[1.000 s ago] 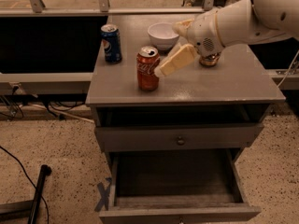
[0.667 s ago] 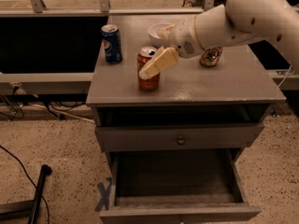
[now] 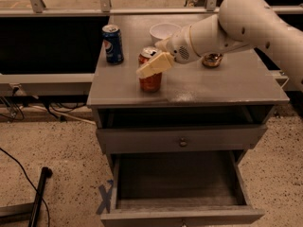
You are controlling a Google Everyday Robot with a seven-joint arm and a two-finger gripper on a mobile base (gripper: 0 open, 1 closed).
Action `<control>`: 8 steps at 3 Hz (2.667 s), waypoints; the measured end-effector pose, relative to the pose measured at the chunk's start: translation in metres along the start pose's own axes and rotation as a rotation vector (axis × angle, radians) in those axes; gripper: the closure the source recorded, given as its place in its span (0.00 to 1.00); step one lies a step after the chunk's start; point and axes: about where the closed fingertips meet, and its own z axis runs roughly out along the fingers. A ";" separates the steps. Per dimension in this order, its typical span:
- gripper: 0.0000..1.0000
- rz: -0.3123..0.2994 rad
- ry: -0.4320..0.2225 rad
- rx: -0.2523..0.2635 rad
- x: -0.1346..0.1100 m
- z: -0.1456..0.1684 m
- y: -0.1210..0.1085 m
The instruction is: Place coke can into middle drawer
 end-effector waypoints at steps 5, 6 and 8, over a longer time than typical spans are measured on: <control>1.00 -0.061 -0.057 0.000 0.044 -0.133 0.063; 1.00 -0.050 0.032 -0.014 0.090 -0.153 0.085; 1.00 -0.093 0.040 -0.021 0.090 -0.142 0.087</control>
Offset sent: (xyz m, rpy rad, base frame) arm 0.0028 -0.0044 -0.0128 0.1228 0.0775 -0.0246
